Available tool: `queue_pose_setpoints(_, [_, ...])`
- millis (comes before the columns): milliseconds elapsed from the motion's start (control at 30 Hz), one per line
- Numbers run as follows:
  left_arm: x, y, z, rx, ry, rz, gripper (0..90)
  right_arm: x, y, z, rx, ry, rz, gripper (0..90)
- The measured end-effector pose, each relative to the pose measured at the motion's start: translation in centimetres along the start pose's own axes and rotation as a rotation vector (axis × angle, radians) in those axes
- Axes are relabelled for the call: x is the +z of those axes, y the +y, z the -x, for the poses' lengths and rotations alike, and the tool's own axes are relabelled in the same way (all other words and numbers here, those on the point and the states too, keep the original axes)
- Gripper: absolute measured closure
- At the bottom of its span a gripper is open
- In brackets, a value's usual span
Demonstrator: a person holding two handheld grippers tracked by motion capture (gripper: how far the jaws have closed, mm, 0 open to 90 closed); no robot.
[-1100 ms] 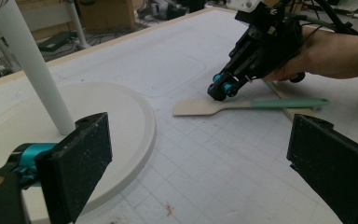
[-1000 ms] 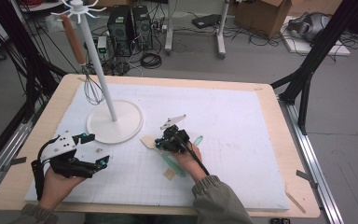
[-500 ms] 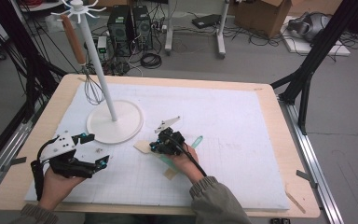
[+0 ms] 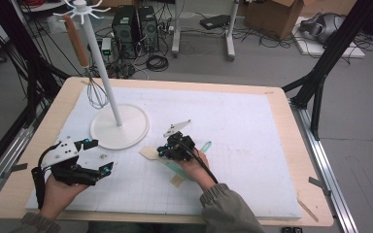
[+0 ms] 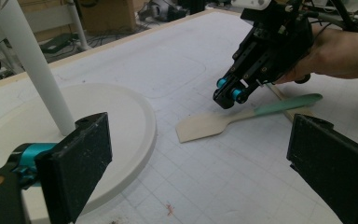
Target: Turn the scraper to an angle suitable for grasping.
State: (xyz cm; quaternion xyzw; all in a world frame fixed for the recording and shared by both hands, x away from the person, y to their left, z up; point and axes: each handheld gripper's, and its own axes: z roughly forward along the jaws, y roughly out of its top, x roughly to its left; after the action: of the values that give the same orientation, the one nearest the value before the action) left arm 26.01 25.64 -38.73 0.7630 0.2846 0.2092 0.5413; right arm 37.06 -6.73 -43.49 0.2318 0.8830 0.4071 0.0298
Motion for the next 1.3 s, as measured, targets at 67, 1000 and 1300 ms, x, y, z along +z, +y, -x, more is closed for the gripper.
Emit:
queue_pose_setpoints(67, [-0.1,0.0,-0.1,0.005,0.002,-0.001,7.0,-0.3,0.0,0.1,-0.003,0.010,0.012,82.8])
queue_pose_setpoints(1000, [-0.2,0.0,0.0,0.004,0.005,0.000,7.0,-5.7,-1.1,-1.4,-0.018,-0.011,0.113,27.3])
queue_pose_setpoints(1300, [-0.1,-0.2,-0.1,0.003,0.003,-0.002,7.0,-7.1,-2.6,-1.9,-0.027,-0.035,0.114,25.2])
